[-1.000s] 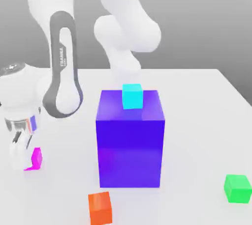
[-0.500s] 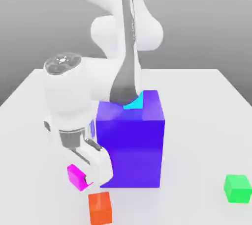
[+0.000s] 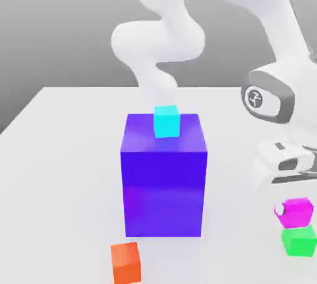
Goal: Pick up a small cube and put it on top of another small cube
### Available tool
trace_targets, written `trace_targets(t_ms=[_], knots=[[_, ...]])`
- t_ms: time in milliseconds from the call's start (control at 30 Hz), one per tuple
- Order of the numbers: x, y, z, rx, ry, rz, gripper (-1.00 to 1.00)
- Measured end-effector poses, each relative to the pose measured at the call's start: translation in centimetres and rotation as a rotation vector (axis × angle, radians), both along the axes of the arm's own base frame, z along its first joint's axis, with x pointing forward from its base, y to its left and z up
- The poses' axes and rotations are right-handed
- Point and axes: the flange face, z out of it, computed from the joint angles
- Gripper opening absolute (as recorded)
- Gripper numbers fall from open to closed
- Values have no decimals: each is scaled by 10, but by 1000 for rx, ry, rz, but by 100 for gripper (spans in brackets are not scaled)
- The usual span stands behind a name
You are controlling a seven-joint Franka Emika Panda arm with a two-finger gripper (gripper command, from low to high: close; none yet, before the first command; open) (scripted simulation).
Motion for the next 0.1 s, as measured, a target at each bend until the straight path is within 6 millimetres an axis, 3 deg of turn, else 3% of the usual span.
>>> trace_targets(t_ms=[100], knots=[[0,0,0,0,0,0,100]])
